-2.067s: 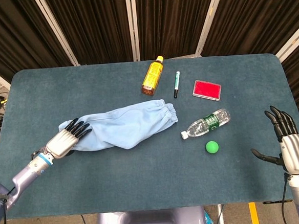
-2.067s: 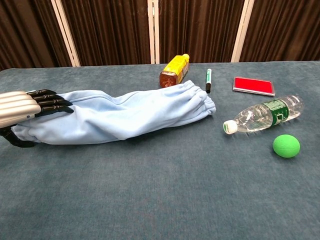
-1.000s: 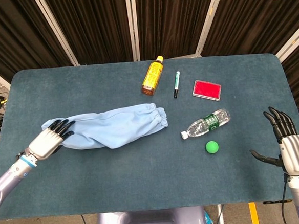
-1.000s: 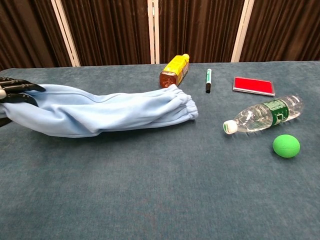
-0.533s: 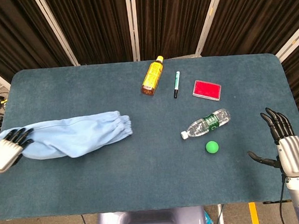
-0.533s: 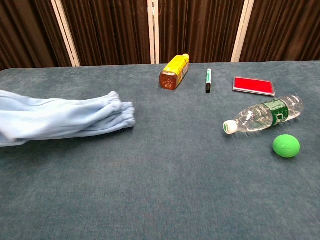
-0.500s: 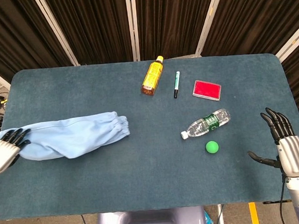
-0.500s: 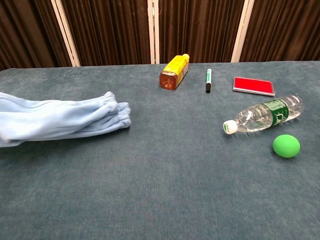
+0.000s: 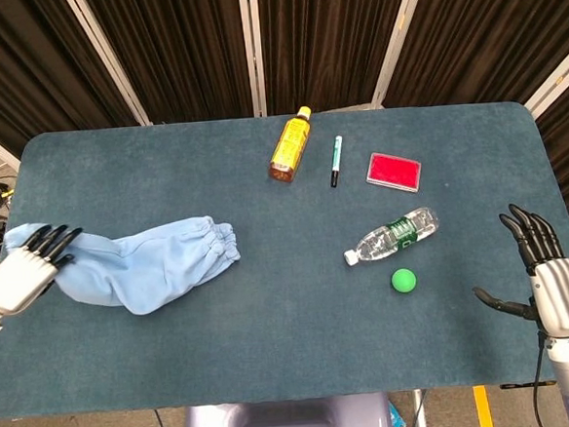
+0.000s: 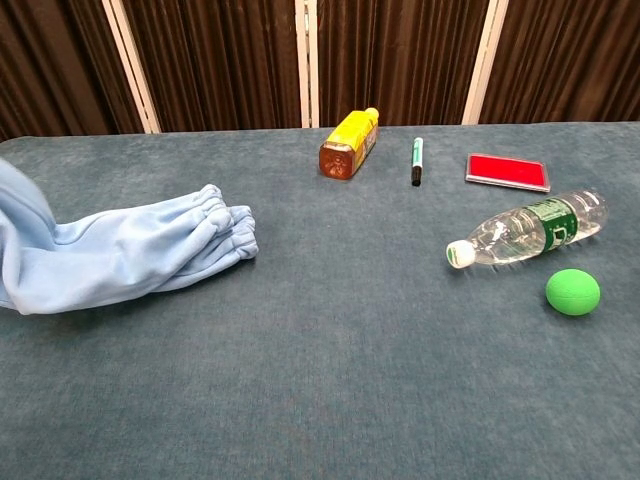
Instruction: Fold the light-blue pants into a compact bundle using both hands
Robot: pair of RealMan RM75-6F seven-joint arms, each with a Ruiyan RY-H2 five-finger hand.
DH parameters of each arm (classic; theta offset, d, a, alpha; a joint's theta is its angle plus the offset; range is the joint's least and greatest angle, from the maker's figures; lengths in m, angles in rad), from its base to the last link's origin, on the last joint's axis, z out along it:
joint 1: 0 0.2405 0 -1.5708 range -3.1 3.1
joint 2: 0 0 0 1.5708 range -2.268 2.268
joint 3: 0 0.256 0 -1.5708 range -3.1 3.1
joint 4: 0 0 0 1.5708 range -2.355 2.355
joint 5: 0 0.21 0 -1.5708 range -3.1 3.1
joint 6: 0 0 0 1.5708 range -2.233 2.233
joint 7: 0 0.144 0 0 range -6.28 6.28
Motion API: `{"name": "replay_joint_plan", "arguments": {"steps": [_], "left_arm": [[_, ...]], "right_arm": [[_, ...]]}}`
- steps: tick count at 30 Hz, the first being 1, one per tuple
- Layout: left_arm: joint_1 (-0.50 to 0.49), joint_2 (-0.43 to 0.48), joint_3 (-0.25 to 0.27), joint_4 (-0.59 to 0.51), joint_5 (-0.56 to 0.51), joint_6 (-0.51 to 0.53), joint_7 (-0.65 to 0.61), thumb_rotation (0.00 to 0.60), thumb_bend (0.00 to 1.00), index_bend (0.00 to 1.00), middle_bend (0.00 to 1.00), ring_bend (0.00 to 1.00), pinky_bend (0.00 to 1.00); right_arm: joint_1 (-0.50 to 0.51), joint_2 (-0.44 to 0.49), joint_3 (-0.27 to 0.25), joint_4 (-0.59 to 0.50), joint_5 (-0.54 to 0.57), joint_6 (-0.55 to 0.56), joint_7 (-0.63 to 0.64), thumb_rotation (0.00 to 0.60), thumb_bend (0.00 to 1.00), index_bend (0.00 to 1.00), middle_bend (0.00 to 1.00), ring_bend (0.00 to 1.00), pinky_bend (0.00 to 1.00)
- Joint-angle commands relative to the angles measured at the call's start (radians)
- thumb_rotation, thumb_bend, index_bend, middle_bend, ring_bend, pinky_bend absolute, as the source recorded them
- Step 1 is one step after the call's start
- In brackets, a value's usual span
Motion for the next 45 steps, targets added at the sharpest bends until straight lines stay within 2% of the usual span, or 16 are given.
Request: {"name": "replay_joint_plan", "arguments": {"steps": [1, 8, 14, 24, 28, 30, 31, 33, 34, 35, 37, 40, 45], "left_arm": [[-0.091, 0.012, 0.001, -0.080, 0.040, -0.004, 0.095, 0.600, 0.91, 0.50, 0.06, 0.08, 0.16], [-0.222, 0.021, 0.010, -0.247, 0.088, -0.127, 0.257, 0.600, 0.91, 0.50, 0.06, 0.08, 0.16], [-0.278, 0.007, 0.006, -0.348, 0.100, -0.208, 0.318, 0.600, 0.90, 0.49, 0.06, 0.08, 0.16], [-0.346, -0.034, -0.017, -0.404, 0.096, -0.303, 0.341, 0.600, 0.88, 0.46, 0.06, 0.08, 0.16], [-0.379, -0.058, -0.027, -0.419, 0.092, -0.340, 0.325, 0.600, 0.85, 0.39, 0.05, 0.08, 0.15], [-0.400, -0.069, -0.027, -0.424, 0.095, -0.365, 0.305, 0.600, 0.81, 0.31, 0.04, 0.07, 0.14], [-0.408, -0.073, -0.026, -0.426, 0.096, -0.374, 0.297, 0.600, 0.72, 0.25, 0.03, 0.05, 0.12], [-0.423, -0.083, -0.024, -0.431, 0.097, -0.395, 0.278, 0.600, 0.48, 0.11, 0.00, 0.02, 0.07], [-0.429, -0.088, -0.023, -0.433, 0.096, -0.407, 0.275, 0.600, 0.33, 0.04, 0.00, 0.00, 0.03], [-0.434, -0.093, -0.024, -0.436, 0.092, -0.424, 0.280, 0.600, 0.22, 0.01, 0.00, 0.00, 0.01], [-0.439, -0.101, -0.030, -0.445, 0.079, -0.453, 0.296, 0.600, 0.16, 0.00, 0.00, 0.00, 0.00], [-0.436, -0.109, -0.053, -0.467, 0.048, -0.469, 0.319, 0.600, 0.16, 0.00, 0.00, 0.00, 0.00], [-0.416, -0.106, -0.125, -0.548, -0.004, -0.381, 0.311, 0.600, 0.16, 0.00, 0.00, 0.00, 0.00]], "right_arm": [[0.000, 0.000, 0.001, 0.001, 0.002, -0.002, 0.002, 0.600, 0.00, 0.08, 0.03, 0.00, 0.00], [0.001, 0.001, 0.006, 0.005, 0.012, -0.008, 0.009, 0.600, 0.00, 0.08, 0.03, 0.00, 0.00], [0.000, 0.003, 0.012, 0.012, 0.027, -0.014, 0.019, 0.600, 0.00, 0.08, 0.03, 0.00, 0.00], [0.003, 0.003, 0.020, 0.021, 0.042, -0.025, 0.028, 0.600, 0.00, 0.08, 0.03, 0.00, 0.00], [0.003, 0.003, 0.023, 0.023, 0.047, -0.027, 0.030, 0.600, 0.00, 0.08, 0.03, 0.00, 0.00], [0.003, 0.004, 0.025, 0.024, 0.049, -0.029, 0.033, 0.600, 0.00, 0.08, 0.03, 0.00, 0.00], [0.003, 0.005, 0.025, 0.025, 0.051, -0.029, 0.034, 0.600, 0.00, 0.08, 0.03, 0.00, 0.00], [0.002, 0.006, 0.027, 0.026, 0.054, -0.030, 0.039, 0.600, 0.00, 0.08, 0.03, 0.00, 0.00], [0.001, 0.007, 0.028, 0.027, 0.057, -0.030, 0.040, 0.600, 0.00, 0.08, 0.03, 0.00, 0.00], [0.001, 0.008, 0.030, 0.028, 0.059, -0.030, 0.043, 0.600, 0.00, 0.08, 0.03, 0.00, 0.00], [0.000, 0.009, 0.032, 0.029, 0.064, -0.031, 0.049, 0.600, 0.00, 0.08, 0.03, 0.00, 0.00], [-0.001, 0.011, 0.032, 0.031, 0.064, -0.032, 0.053, 0.600, 0.00, 0.08, 0.03, 0.00, 0.00], [-0.003, 0.014, 0.032, 0.029, 0.061, -0.028, 0.062, 0.600, 0.00, 0.08, 0.03, 0.00, 0.00]]}}
